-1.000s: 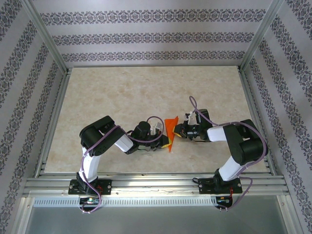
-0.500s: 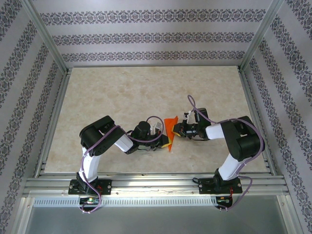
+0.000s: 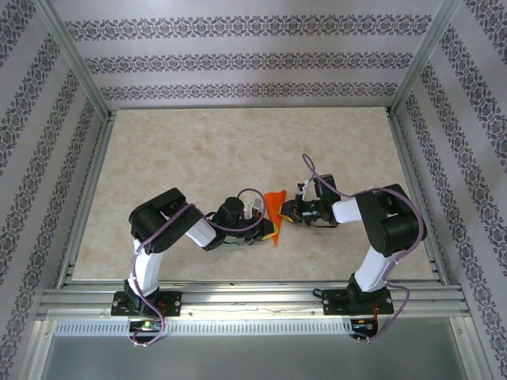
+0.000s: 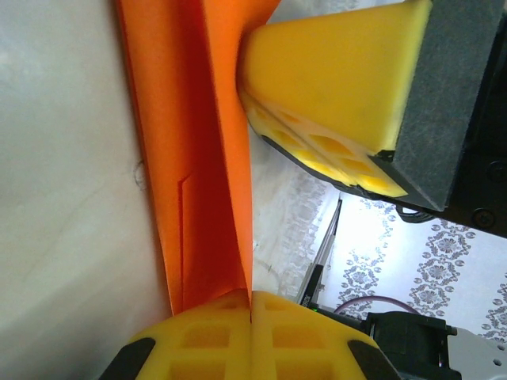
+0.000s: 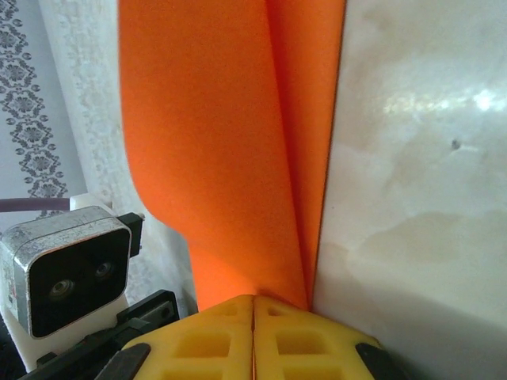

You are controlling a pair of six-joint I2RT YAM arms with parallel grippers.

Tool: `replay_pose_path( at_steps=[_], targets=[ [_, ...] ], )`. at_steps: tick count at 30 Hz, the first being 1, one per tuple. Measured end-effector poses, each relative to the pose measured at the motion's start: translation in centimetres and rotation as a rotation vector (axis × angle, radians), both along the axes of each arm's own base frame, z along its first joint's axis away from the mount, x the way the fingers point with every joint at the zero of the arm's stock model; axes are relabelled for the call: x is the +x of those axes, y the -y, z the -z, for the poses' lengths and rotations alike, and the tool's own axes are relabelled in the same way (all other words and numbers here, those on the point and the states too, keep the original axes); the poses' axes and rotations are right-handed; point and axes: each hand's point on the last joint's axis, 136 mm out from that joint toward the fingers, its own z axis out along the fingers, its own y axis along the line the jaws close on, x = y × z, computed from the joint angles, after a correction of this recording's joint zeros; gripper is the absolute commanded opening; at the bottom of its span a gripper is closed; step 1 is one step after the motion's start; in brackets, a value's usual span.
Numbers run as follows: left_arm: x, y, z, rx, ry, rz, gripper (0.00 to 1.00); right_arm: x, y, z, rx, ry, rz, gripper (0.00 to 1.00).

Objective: Fold a paper plane with a square sheet of paper (pick it up from the middle)
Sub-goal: Fold the wing for the fifth time at the center of the table.

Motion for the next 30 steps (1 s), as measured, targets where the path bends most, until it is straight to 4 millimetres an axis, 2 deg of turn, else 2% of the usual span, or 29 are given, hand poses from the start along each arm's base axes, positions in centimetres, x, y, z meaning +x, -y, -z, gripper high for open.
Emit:
replay_pose_path(
  at_steps=[1,6,13,16,18,20,27,30],
  targets=[
    [0.00,-0.01,-0.03,-0.001,0.002,0.000,0.05,0.01,0.02,0.02,-0.007,-0.002,0.001,0.06],
    [-0.07,-0.17,-0.11,0.008,0.019,0.004,0.19,0.02,-0.11,0.17,-0.061,-0.007,0.004,0.05],
    [-0.23,-0.87,-0.18,0.157,0.034,0.038,0.27,-0.02,-0.18,0.26,-0.099,0.002,0.006,0.05],
    [-0.41,-0.55,-0.17,0.213,0.041,0.074,0.29,0.01,-0.13,0.28,-0.106,0.004,0.009,0.05],
    [-0.52,-0.41,-0.09,0.238,0.043,0.096,0.28,0.01,-0.18,0.27,-0.109,0.007,0.009,0.05],
    [-0.64,-0.33,0.01,0.260,0.044,0.111,0.22,0.00,-0.17,0.27,-0.113,0.008,0.010,0.05],
    [-0.75,-0.56,0.55,0.311,0.055,0.125,0.16,0.00,-0.15,0.28,-0.114,0.007,0.011,0.05],
    [-0.82,-0.65,0.66,0.316,0.055,0.128,0.08,0.00,-0.14,0.29,-0.115,0.007,0.011,0.04]
  ],
)
